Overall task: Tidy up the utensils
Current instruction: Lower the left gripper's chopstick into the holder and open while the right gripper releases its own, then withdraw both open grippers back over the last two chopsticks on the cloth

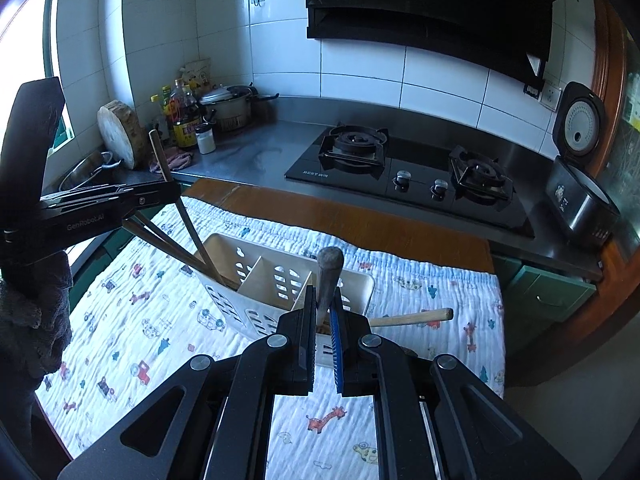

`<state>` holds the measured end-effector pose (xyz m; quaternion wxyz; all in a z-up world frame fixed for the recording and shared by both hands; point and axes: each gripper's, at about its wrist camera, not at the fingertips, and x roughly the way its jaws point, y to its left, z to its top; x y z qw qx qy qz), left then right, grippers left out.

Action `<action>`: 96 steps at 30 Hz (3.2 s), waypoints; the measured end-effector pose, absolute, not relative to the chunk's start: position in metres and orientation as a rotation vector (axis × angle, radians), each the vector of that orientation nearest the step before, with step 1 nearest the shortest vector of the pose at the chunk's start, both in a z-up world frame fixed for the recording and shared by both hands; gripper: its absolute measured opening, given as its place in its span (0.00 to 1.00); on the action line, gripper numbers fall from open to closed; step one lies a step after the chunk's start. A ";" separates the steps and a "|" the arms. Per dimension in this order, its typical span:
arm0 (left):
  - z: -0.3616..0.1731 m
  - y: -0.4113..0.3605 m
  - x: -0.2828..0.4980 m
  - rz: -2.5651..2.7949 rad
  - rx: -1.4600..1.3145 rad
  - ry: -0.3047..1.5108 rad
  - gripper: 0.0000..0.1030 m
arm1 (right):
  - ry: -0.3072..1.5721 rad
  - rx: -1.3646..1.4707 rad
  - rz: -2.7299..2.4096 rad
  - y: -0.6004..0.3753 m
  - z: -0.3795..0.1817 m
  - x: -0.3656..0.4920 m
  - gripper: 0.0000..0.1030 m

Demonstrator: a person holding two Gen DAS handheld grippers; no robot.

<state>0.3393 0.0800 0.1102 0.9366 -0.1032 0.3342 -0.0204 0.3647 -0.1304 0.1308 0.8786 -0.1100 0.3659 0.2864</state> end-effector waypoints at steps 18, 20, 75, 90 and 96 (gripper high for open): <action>0.096 0.082 0.340 -0.036 -0.222 0.713 0.07 | 0.773 -0.190 0.579 -0.140 0.122 0.373 0.14; 0.097 0.084 0.340 -0.035 -0.227 0.713 0.09 | 0.766 -0.183 0.574 -0.143 0.124 0.372 0.21; 0.025 0.059 0.111 -0.008 -0.238 0.639 0.83 | 0.671 -0.191 0.543 -0.188 0.047 0.184 0.89; -0.015 0.074 0.085 0.048 -0.319 0.694 0.83 | 0.779 -0.177 0.582 -0.166 -0.022 0.137 0.72; -0.019 0.079 0.078 0.059 -0.331 0.696 0.83 | 0.848 -0.140 0.607 -0.156 -0.043 0.129 0.49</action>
